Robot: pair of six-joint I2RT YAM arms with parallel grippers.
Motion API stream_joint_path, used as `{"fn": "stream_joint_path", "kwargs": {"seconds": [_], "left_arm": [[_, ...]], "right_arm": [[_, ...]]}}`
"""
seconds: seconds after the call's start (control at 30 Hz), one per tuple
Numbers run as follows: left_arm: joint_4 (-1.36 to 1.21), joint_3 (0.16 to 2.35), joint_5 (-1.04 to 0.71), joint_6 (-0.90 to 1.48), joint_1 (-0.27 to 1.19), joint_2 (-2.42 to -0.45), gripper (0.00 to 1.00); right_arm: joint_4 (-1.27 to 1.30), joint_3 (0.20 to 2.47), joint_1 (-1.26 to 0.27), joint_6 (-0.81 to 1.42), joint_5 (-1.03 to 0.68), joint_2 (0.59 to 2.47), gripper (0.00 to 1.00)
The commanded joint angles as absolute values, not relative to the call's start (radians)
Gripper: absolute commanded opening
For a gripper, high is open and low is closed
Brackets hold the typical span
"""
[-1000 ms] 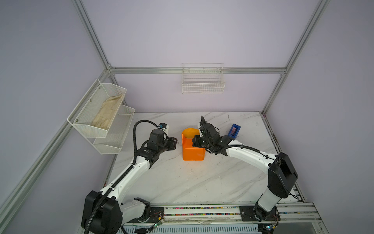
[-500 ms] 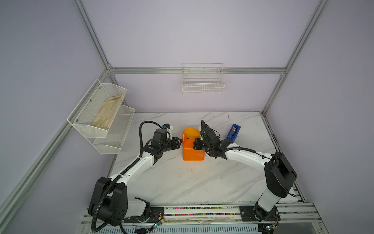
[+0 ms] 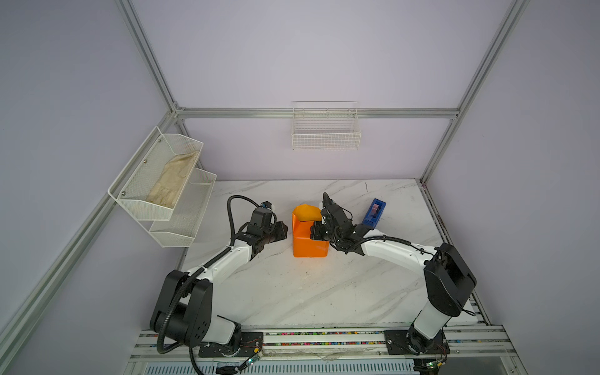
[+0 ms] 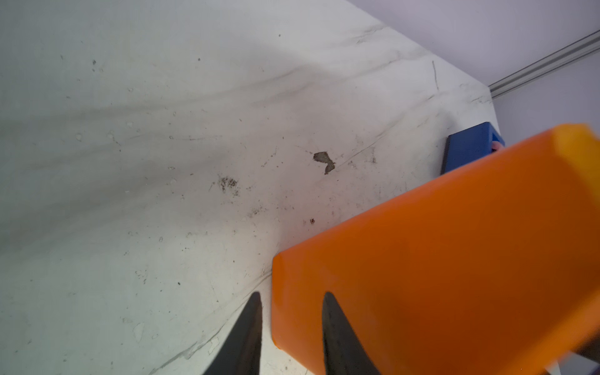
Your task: Wrap the gift box in paper
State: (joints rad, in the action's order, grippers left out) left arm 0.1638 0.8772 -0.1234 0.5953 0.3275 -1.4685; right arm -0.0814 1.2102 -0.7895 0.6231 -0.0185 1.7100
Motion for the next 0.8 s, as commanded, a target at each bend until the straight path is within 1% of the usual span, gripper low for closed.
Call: {"fn": "stream_joint_path", "kwargs": {"seconds": [0.0,0.17,0.27,0.43,0.57,0.77], "left_arm": [[0.112,0.871,-0.131,0.637,0.322,-1.486,0.30],[0.047,0.797,-0.155,0.704,0.326,-1.504,0.30],[0.013,0.769,-0.182,0.727,0.352,-1.517,0.30],[-0.005,0.754,-0.167,0.738,0.396,-1.487,0.29],[0.002,0.773,-0.157,0.724,0.396,-1.453,0.29],[0.090,0.869,-0.159,0.677,0.397,-1.423,0.29]], "right_arm": [[-0.134,1.184,-0.790,0.635,-0.006,1.723,0.00],[-0.128,1.179,-0.790,0.641,-0.008,1.724,0.00],[-0.124,1.178,-0.790,0.644,-0.009,1.728,0.00],[-0.120,1.178,-0.790,0.646,-0.008,1.729,0.00],[-0.117,1.177,-0.790,0.647,-0.009,1.730,0.00],[-0.117,1.173,-0.790,0.648,-0.008,1.727,0.00]]}}
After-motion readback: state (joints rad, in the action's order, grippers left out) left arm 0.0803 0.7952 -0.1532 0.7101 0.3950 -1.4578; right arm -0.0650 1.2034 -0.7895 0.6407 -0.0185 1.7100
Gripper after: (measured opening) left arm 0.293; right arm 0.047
